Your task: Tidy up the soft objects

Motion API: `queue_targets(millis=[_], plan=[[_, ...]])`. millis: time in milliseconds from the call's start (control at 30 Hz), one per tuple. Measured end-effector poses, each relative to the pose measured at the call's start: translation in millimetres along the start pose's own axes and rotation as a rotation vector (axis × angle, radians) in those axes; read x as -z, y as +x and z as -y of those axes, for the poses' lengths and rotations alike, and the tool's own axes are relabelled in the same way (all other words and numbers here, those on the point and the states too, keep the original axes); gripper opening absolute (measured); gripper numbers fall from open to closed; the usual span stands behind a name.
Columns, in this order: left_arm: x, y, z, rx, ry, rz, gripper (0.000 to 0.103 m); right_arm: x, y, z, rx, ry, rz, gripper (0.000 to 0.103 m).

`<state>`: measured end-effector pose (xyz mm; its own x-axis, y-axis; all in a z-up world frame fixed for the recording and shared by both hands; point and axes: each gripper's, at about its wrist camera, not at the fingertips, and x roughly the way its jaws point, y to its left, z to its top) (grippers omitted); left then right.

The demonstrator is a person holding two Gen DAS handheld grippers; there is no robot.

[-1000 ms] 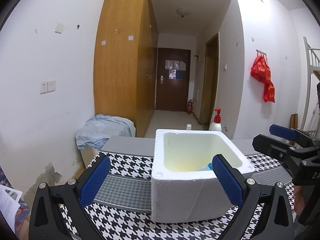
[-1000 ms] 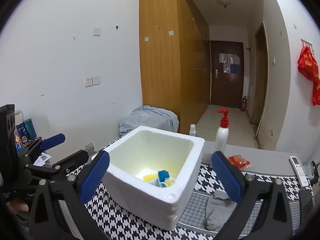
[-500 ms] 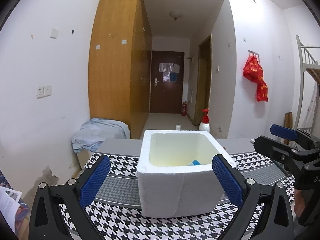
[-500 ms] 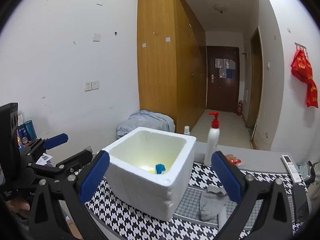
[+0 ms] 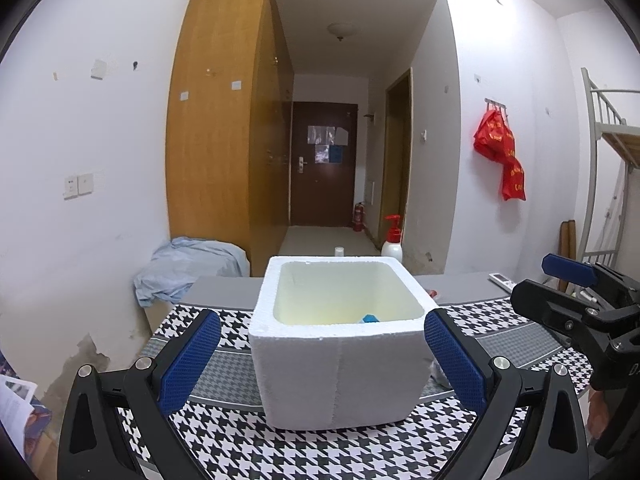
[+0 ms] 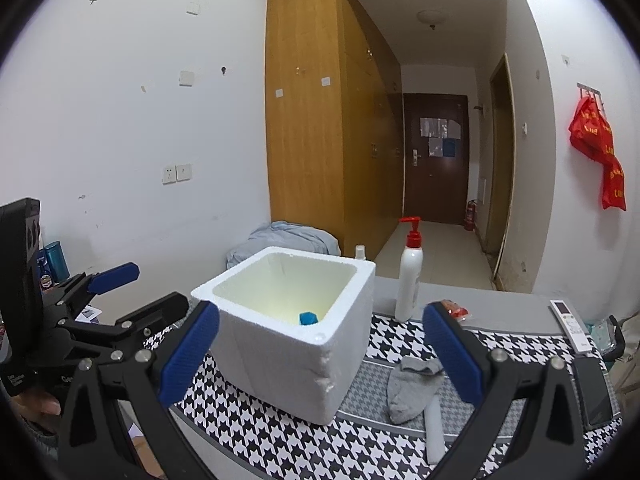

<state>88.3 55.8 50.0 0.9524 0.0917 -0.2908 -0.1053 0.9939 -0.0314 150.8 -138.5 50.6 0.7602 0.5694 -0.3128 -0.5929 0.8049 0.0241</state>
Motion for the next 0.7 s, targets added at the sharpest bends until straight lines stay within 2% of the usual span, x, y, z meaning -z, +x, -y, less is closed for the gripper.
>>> queue_targets(millis=[700], plan=[[20.4,6.6,6.7,0.039,-0.012,-0.018,0.102,19.0,-9.3,7.3,0.052,0.015,-0.018,0.103]])
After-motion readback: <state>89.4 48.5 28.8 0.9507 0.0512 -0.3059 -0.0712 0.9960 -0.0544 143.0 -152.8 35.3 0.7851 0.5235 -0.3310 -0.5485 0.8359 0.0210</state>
